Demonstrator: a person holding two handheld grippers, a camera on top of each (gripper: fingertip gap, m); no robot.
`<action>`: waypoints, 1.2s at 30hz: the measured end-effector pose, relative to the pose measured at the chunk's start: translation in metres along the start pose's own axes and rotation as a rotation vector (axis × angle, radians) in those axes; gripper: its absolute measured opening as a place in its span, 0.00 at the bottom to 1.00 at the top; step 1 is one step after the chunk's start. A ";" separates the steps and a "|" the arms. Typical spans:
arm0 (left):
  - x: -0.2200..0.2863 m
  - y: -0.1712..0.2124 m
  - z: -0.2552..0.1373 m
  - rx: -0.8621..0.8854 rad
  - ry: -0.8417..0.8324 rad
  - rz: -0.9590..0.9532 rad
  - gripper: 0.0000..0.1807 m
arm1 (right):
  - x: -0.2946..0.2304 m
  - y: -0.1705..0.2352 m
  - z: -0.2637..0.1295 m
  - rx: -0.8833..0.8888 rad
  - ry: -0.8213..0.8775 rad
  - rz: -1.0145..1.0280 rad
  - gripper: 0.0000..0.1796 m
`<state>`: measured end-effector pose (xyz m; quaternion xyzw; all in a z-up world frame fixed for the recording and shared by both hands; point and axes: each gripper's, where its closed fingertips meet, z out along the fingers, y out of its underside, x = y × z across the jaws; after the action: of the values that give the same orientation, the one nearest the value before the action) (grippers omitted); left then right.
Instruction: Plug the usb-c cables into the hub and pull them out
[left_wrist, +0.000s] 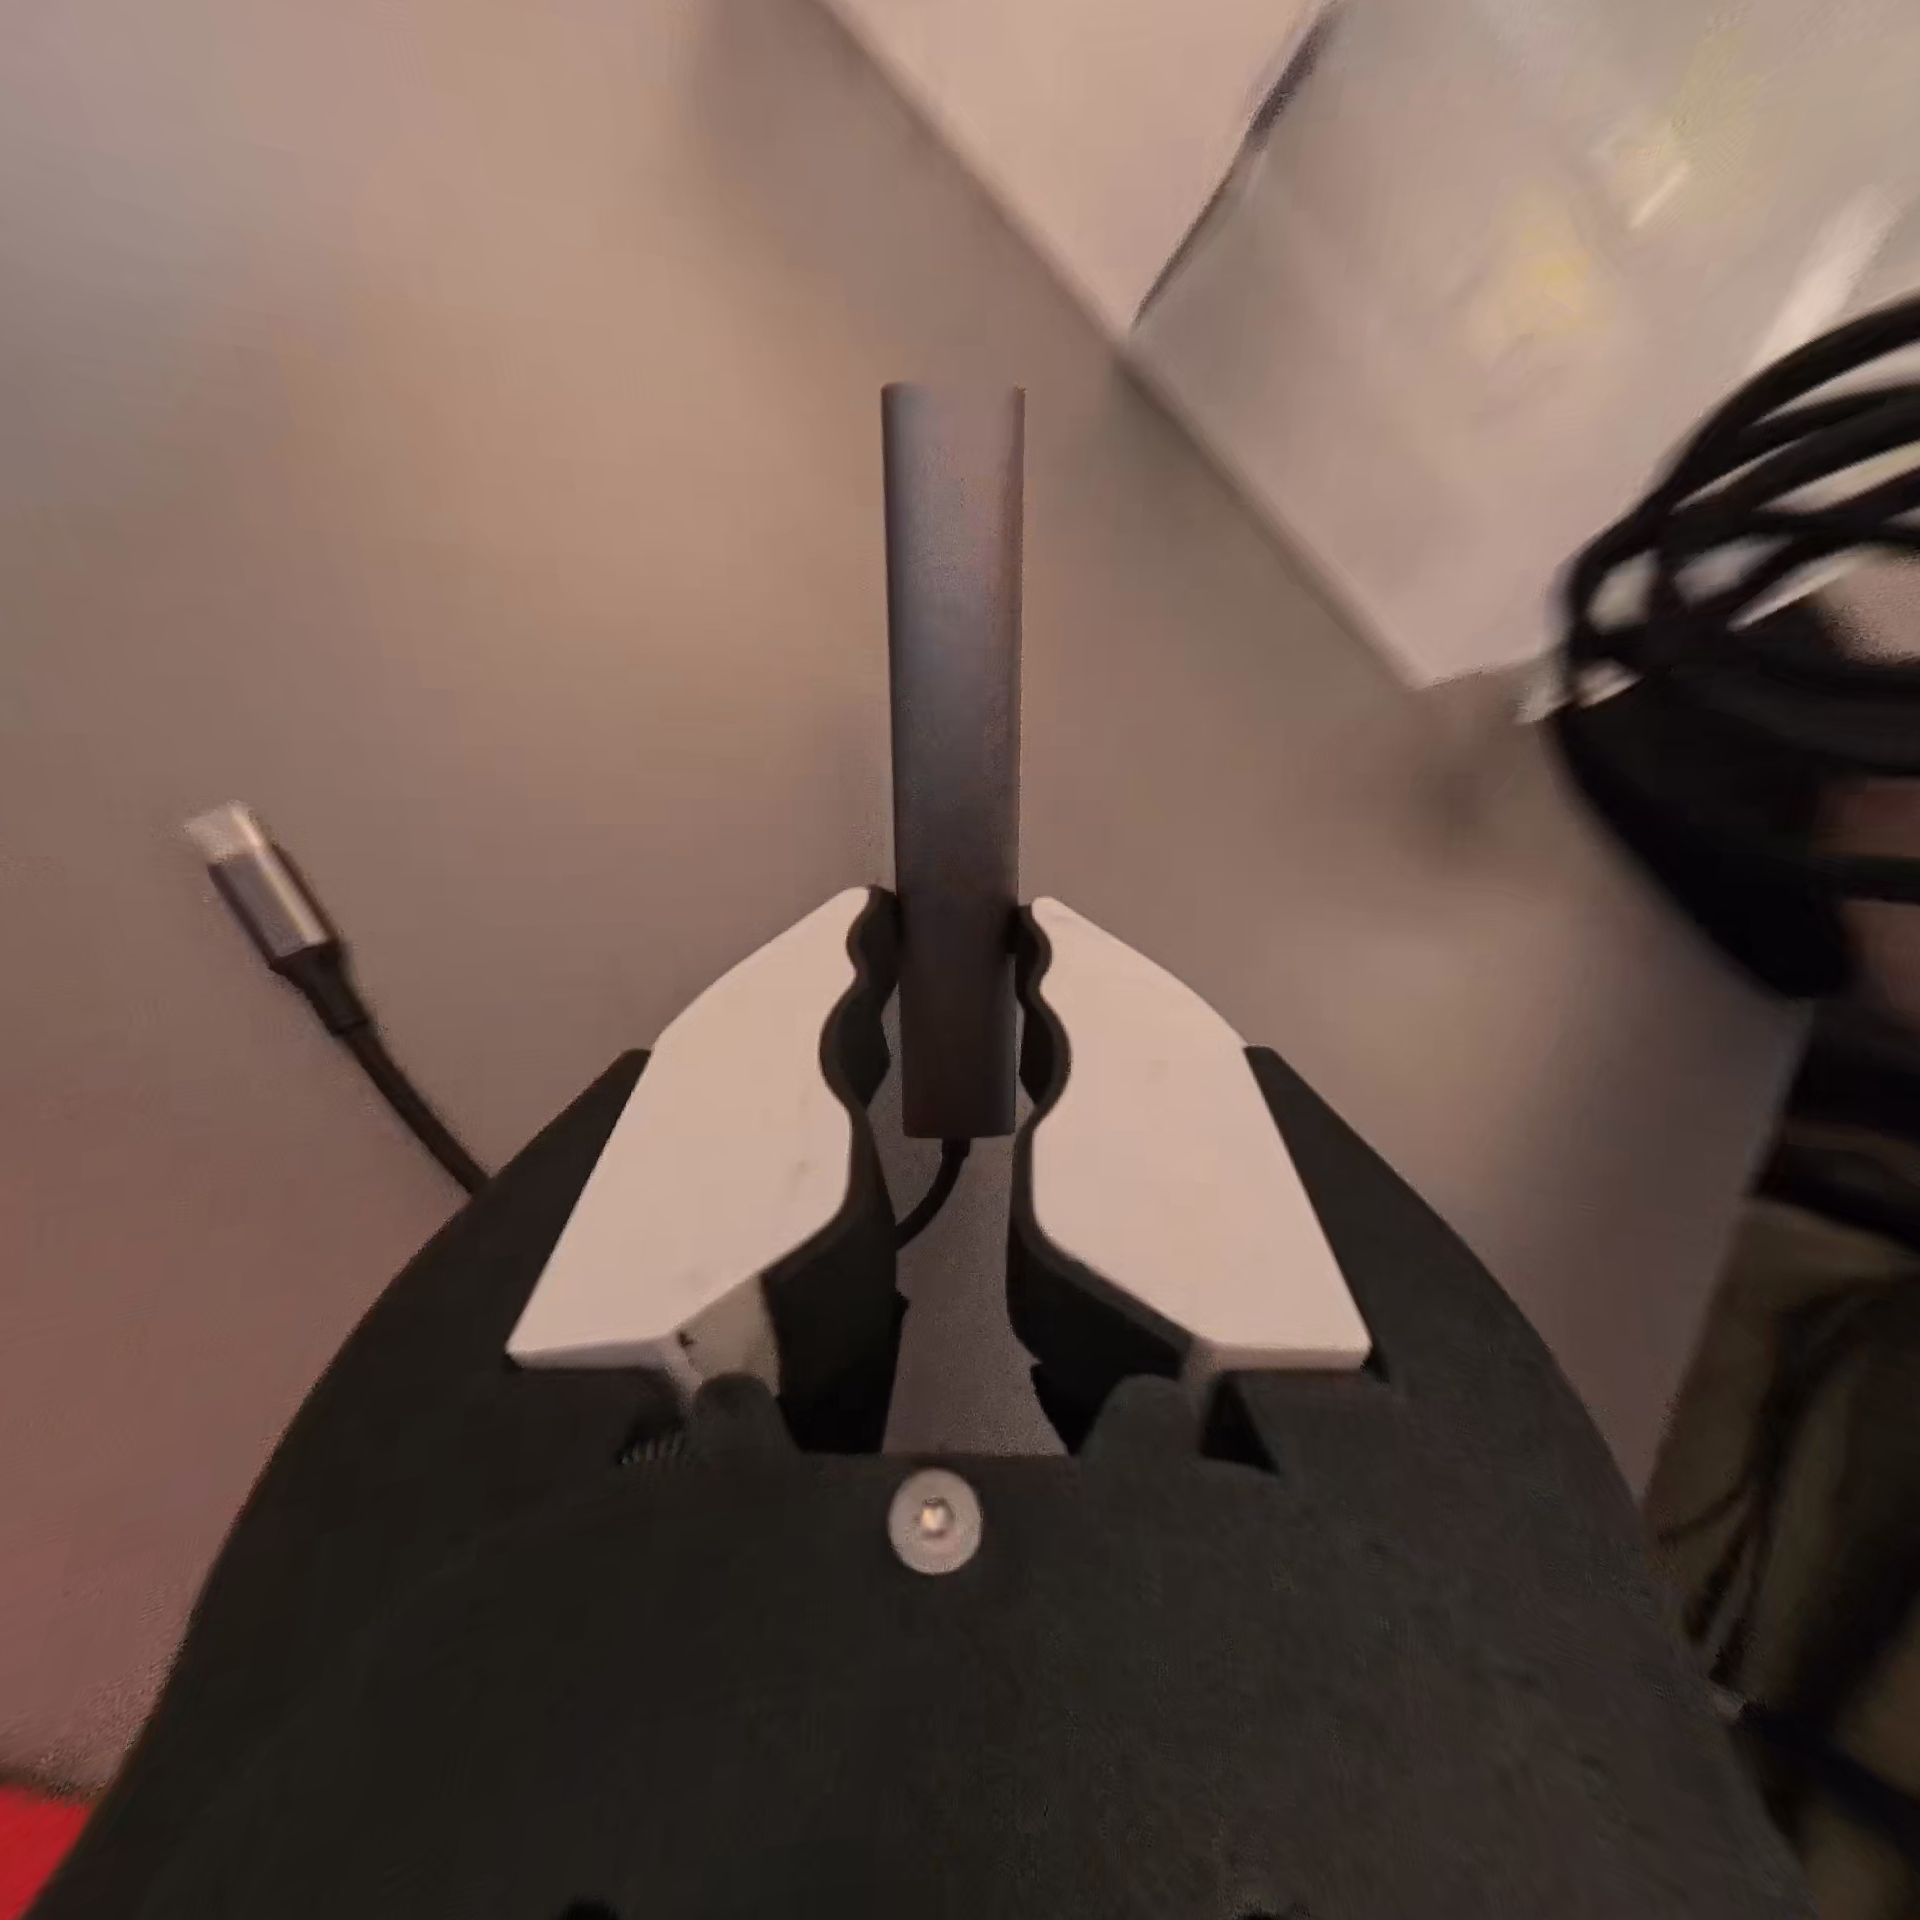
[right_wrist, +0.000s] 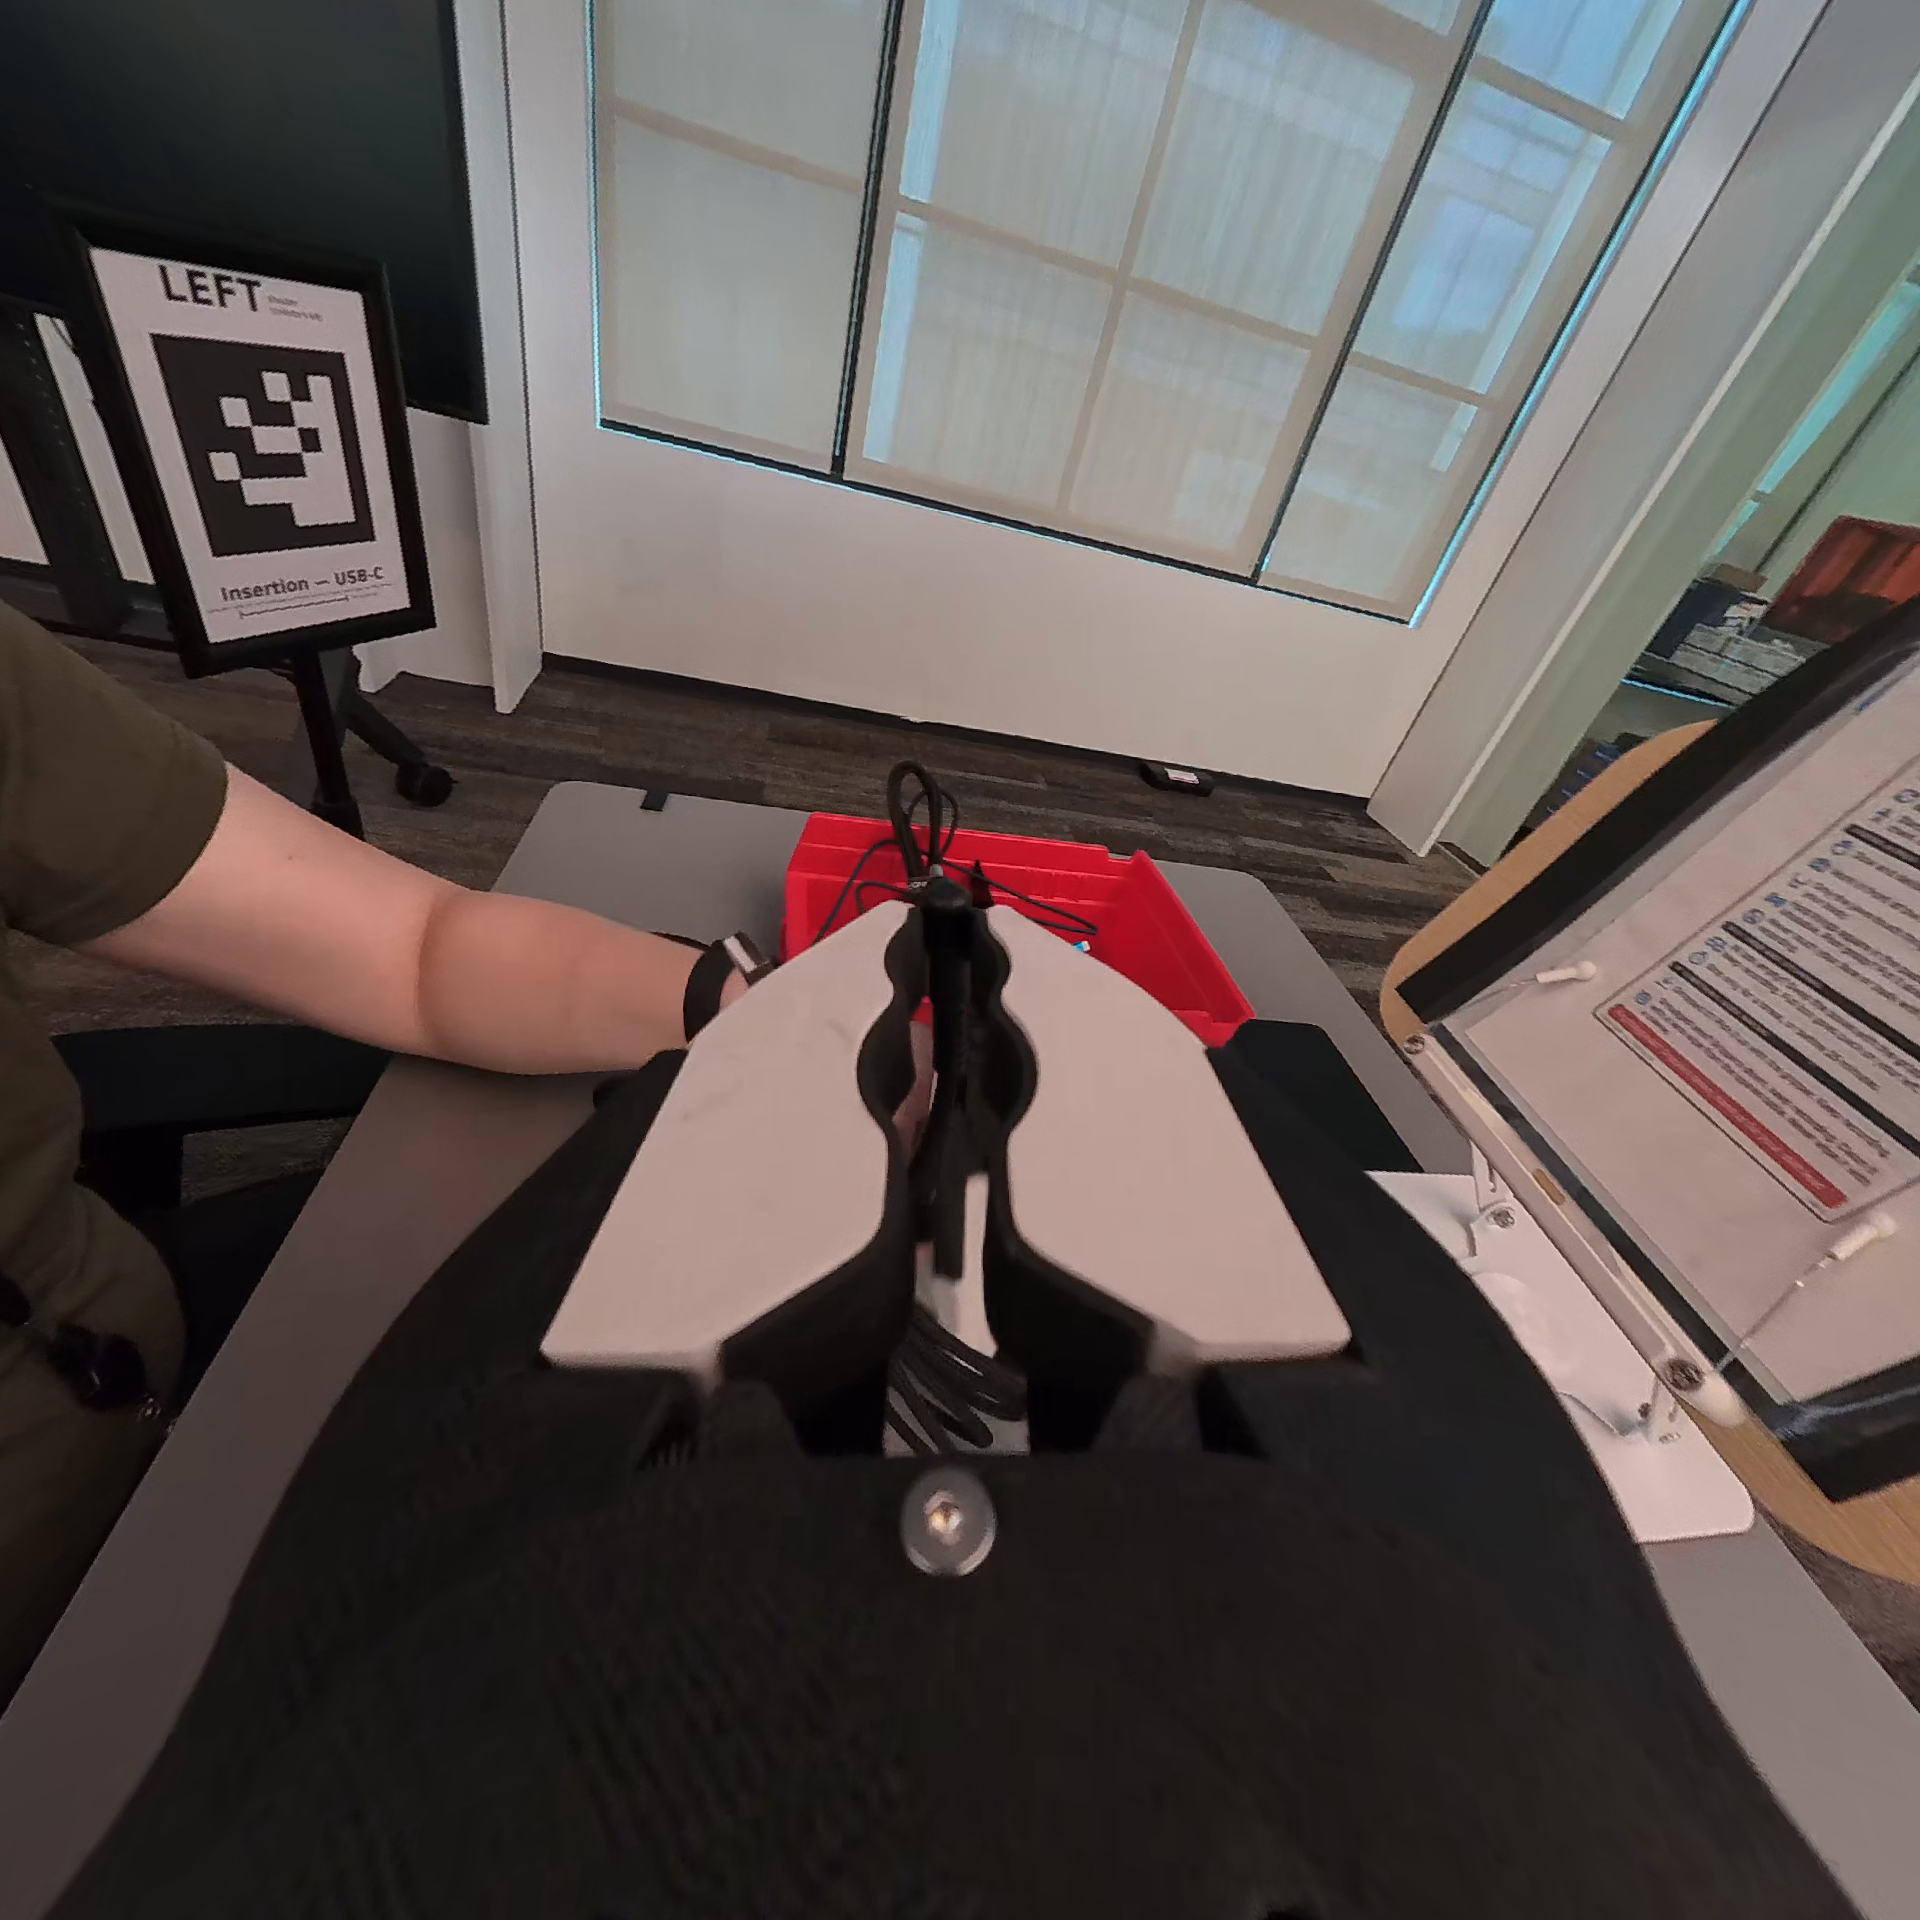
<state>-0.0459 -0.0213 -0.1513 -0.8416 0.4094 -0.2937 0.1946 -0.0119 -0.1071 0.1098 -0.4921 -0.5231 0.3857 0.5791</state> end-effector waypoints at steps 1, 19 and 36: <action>0.006 -0.012 -0.009 0.085 0.052 -0.018 0.12 | 0.002 0.000 -0.001 0.002 0.007 0.010 0.04; 0.033 -0.096 -0.160 1.028 -0.070 0.176 0.12 | 0.040 0.035 0.038 -0.136 0.299 0.055 0.04; 0.059 -0.099 -0.191 1.177 -0.244 0.313 0.12 | 0.050 0.031 0.065 0.081 0.470 0.114 0.04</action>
<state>-0.0856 -0.0269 0.0682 -0.5508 0.2724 -0.3397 0.7121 -0.0666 -0.0418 0.0889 -0.5734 -0.3294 0.3134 0.6816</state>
